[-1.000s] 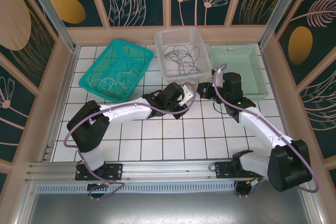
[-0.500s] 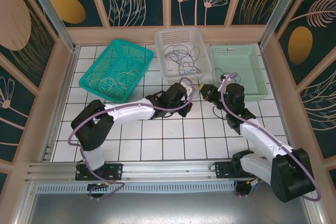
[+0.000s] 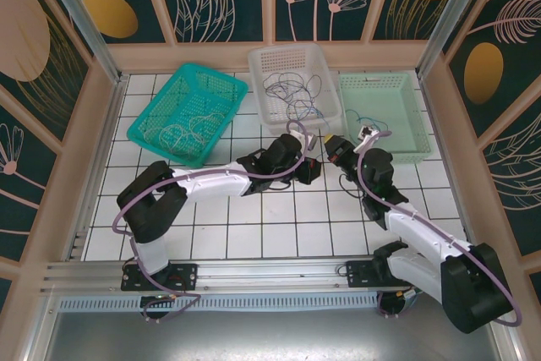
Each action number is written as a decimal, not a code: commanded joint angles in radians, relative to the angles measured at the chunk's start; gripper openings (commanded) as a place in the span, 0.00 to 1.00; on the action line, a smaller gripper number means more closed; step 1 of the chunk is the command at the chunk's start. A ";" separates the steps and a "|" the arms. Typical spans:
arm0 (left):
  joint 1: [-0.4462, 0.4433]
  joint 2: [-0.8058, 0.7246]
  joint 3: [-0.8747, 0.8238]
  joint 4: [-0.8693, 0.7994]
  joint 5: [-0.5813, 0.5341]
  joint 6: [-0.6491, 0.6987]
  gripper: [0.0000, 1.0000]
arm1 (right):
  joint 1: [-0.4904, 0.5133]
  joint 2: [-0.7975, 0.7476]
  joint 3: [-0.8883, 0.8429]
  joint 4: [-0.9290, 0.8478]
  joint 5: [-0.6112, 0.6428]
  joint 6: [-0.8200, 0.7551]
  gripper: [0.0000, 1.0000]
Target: Untangle the cables
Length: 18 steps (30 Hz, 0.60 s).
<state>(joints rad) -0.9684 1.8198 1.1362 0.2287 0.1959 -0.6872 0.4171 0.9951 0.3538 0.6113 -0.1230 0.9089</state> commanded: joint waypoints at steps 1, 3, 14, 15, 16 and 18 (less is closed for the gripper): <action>-0.005 -0.001 -0.015 0.131 0.081 -0.084 0.01 | 0.017 -0.027 -0.020 0.086 0.062 0.028 0.00; -0.007 0.003 -0.014 0.143 0.098 -0.086 0.03 | 0.015 -0.043 -0.021 0.071 0.077 0.019 0.00; -0.010 -0.122 -0.057 0.011 -0.074 0.019 0.76 | -0.102 -0.076 0.168 -0.285 0.085 -0.248 0.00; -0.010 -0.152 -0.071 0.002 -0.103 0.028 0.81 | -0.121 -0.078 0.182 -0.321 0.090 -0.278 0.00; -0.010 -0.172 -0.084 -0.005 -0.133 0.033 0.87 | -0.135 -0.080 0.194 -0.348 0.090 -0.301 0.00; -0.010 -0.224 -0.116 -0.008 -0.191 0.037 0.99 | -0.165 -0.083 0.211 -0.389 0.092 -0.349 0.00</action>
<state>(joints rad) -0.9749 1.6844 1.0500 0.2413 0.1200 -0.6853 0.2848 0.9344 0.5224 0.3412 -0.0517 0.6838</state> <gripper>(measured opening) 0.971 0.050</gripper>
